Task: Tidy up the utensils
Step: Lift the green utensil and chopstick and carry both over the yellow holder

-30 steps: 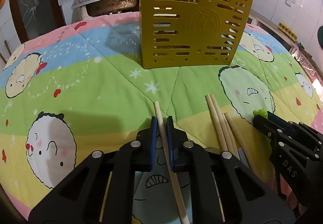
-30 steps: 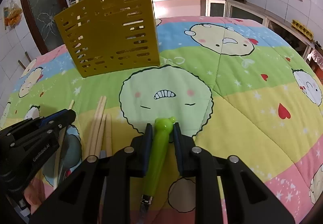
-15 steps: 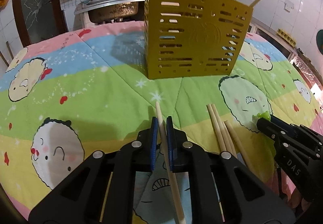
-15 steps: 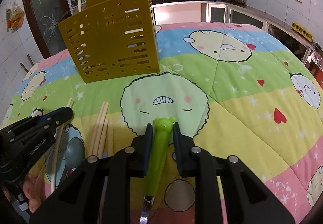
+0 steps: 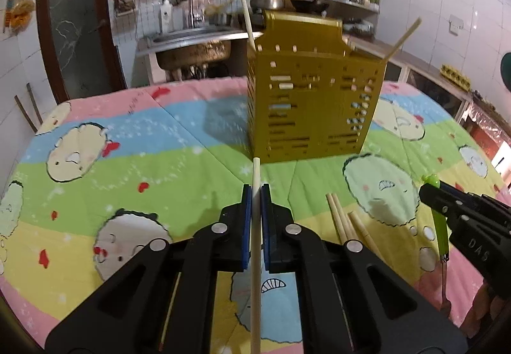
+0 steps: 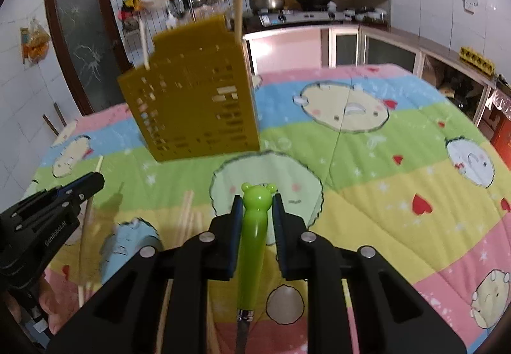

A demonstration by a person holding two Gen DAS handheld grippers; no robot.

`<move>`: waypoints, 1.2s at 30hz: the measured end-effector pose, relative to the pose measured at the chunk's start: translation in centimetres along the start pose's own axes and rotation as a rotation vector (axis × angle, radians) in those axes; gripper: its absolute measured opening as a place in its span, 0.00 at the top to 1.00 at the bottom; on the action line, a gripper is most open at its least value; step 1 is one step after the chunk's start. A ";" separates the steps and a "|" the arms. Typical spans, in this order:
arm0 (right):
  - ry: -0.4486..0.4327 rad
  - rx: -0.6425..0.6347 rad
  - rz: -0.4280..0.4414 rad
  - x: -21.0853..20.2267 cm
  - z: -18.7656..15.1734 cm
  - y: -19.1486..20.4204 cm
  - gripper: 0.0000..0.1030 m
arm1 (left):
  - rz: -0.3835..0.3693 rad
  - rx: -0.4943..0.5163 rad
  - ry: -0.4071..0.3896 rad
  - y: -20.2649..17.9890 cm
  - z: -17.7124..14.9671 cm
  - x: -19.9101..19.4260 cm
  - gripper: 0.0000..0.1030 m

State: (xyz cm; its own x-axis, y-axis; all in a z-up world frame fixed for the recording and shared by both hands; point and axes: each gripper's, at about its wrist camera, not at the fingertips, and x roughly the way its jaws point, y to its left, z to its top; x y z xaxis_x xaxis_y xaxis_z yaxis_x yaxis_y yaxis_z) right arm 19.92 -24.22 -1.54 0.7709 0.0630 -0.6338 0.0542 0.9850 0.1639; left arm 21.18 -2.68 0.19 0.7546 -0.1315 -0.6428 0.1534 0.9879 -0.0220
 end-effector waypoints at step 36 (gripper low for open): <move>-0.409 -0.085 0.013 -11.7 -0.3 1.7 0.82 | -0.008 -0.083 -0.385 3.4 -0.8 -13.6 0.96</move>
State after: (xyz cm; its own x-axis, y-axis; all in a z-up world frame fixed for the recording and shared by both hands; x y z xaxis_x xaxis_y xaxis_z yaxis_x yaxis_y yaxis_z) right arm 10.81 -23.26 5.88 0.9606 0.0233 -0.2769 0.0036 0.9954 0.0962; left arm 10.98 2.50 8.27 0.9403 -0.1447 -0.3081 0.1198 0.9879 -0.0983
